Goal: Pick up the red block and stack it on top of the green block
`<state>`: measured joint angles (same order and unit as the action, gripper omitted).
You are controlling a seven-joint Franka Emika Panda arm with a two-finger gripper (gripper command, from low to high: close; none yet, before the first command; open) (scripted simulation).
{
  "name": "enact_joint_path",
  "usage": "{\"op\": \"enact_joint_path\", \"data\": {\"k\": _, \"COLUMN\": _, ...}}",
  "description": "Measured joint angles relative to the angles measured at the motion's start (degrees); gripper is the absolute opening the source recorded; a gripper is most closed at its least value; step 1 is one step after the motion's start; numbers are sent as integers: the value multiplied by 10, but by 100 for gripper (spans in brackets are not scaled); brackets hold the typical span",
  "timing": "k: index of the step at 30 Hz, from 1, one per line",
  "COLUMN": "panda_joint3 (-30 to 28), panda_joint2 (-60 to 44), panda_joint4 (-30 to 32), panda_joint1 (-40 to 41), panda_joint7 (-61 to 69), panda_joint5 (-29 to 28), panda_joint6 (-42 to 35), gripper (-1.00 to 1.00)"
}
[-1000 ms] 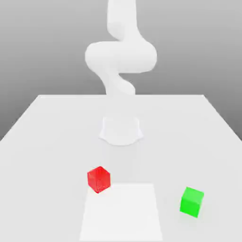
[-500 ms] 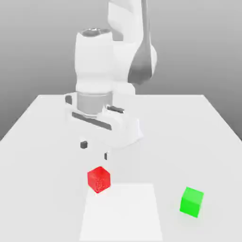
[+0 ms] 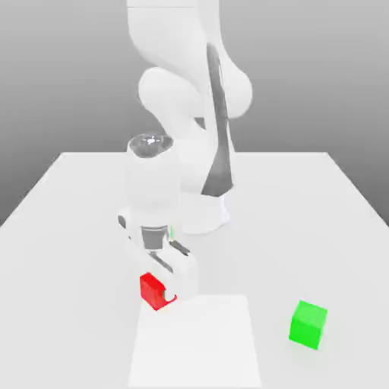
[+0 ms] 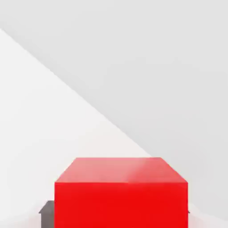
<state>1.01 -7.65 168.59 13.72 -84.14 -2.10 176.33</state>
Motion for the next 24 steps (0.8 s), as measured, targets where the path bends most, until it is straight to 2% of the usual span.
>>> {"op": "enact_joint_path", "data": {"k": 7, "panda_joint3": 1, "panda_joint2": 139, "panda_joint4": 19, "panda_joint1": -6, "panda_joint7": 17, "panda_joint5": 25, "panda_joint6": -119, "gripper": -100}}
{"op": "enact_joint_path", "data": {"k": 9, "panda_joint3": 19, "panda_joint2": 146, "panda_joint4": -2, "panda_joint1": -32, "panda_joint7": 44, "panda_joint5": 22, "panda_joint6": -148, "gripper": -100}}
{"op": "enact_joint_path", "data": {"k": 14, "panda_joint3": 86, "panda_joint2": 117, "panda_joint4": -80, "panda_joint1": -126, "panda_joint7": 136, "panda_joint5": 19, "panda_joint6": -197, "gripper": -100}}
{"op": "enact_joint_path", "data": {"k": 18, "panda_joint3": 134, "panda_joint2": 77, "panda_joint4": -155, "panda_joint1": -246, "panda_joint7": 222, "panda_joint5": 15, "panda_joint6": -233, "gripper": -100}}
{"op": "enact_joint_path", "data": {"k": 23, "panda_joint3": 113, "panda_joint2": -30, "panda_joint4": -190, "panda_joint1": -273, "panda_joint7": 211, "panda_joint5": -47, "panda_joint6": -164, "gripper": -100}}
{"op": "enact_joint_path", "data": {"k": 24, "panda_joint3": 109, "panda_joint2": -41, "panda_joint4": -191, "panda_joint1": -275, "panda_joint7": 207, "panda_joint5": -53, "panda_joint6": -154, "gripper": 100}}
